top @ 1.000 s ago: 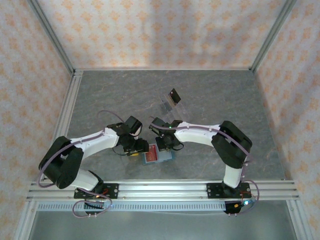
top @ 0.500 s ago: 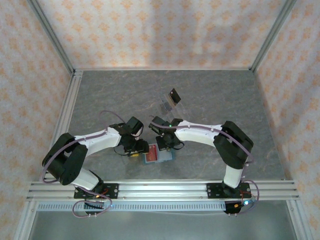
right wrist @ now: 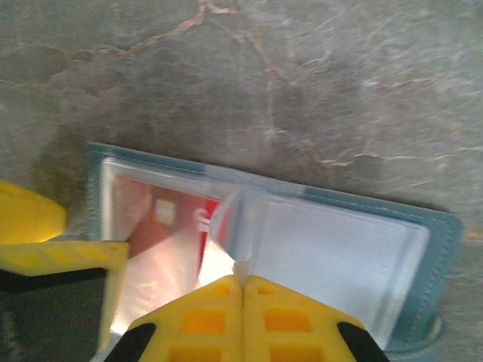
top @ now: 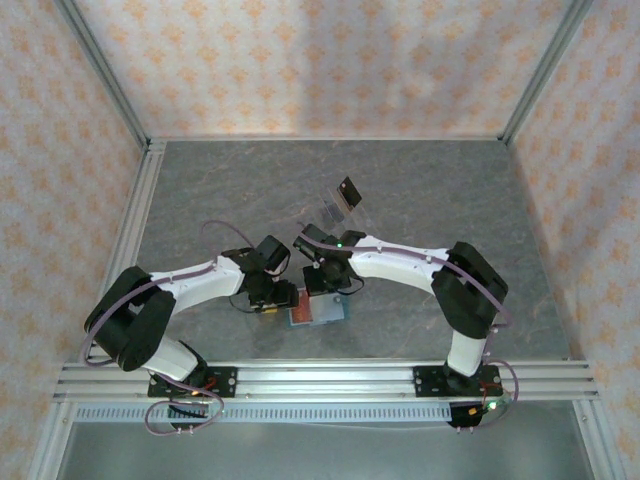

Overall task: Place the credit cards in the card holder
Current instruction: Flip over the card slot in the card holder.

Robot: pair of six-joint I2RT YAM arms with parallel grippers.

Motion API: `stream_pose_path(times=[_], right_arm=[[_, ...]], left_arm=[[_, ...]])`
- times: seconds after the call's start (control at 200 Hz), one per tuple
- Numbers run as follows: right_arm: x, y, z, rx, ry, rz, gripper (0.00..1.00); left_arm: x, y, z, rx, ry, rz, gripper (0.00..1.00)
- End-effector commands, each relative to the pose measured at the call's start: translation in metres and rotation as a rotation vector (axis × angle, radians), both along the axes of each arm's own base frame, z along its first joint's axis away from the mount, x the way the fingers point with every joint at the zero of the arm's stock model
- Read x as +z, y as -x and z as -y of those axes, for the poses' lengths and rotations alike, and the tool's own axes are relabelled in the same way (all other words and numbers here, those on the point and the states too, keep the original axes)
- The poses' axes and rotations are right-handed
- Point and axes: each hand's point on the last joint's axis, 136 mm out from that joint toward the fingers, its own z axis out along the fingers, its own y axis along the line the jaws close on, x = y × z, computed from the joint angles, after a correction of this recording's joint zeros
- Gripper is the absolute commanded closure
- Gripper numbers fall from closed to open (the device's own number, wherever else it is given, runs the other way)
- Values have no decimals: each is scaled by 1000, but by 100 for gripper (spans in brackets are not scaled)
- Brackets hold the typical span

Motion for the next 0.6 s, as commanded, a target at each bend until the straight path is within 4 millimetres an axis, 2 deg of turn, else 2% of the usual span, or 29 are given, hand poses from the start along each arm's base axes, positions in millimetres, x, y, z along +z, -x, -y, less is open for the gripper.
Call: stream_pose_path(times=[0.0,0.135,0.29,0.485,0.595], right_arm=[[9,4,-23,-42,-116,-48,94],[5,6,-35,-78,-178,-92,90],[-1,7,-42,-117,-210,-126,88],[-3,4,-50,-137,-244,-143,83],[-5,4,-57,-140,-262,-161,81]], left_arm=[[-19,11,-5,9,-44,-42,46],[-14,12,-4,33,-30,-49,46],[1,12,-3,62,4,-35,45],[15,18,-26,99,-71,-36,44],[20,27,-51,142,-159,-56,44]])
